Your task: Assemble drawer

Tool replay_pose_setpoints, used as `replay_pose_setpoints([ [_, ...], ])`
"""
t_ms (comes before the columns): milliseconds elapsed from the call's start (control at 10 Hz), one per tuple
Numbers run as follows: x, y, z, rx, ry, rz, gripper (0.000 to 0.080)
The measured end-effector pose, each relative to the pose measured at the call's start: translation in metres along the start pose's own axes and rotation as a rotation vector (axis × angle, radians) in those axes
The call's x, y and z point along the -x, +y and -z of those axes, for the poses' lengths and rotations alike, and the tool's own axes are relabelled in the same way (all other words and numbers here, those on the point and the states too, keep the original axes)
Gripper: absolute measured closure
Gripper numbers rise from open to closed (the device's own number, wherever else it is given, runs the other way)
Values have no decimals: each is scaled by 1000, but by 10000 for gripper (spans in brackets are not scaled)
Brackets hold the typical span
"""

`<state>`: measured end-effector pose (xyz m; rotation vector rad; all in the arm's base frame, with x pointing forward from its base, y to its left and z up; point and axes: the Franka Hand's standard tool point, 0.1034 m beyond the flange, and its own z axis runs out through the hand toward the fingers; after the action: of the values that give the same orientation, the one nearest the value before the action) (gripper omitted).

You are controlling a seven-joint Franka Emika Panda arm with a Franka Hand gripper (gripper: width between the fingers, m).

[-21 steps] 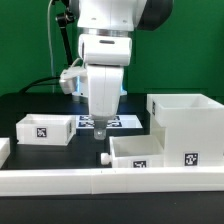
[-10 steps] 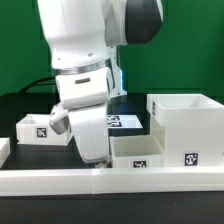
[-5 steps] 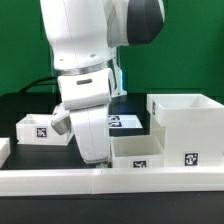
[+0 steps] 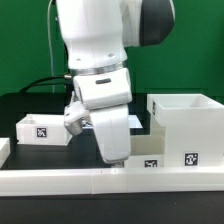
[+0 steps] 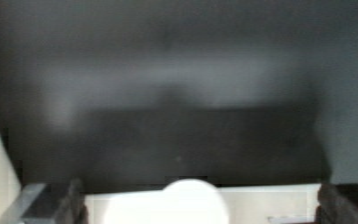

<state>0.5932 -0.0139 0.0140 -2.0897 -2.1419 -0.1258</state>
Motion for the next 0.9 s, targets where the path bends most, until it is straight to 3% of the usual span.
replay_pose_setpoints([
  [400,2,-1,-2,-3,1,-5,151],
  [700,-15,2,-4,-9,7,17,151],
  [900,-16,3,-4,2,-15,22,151],
])
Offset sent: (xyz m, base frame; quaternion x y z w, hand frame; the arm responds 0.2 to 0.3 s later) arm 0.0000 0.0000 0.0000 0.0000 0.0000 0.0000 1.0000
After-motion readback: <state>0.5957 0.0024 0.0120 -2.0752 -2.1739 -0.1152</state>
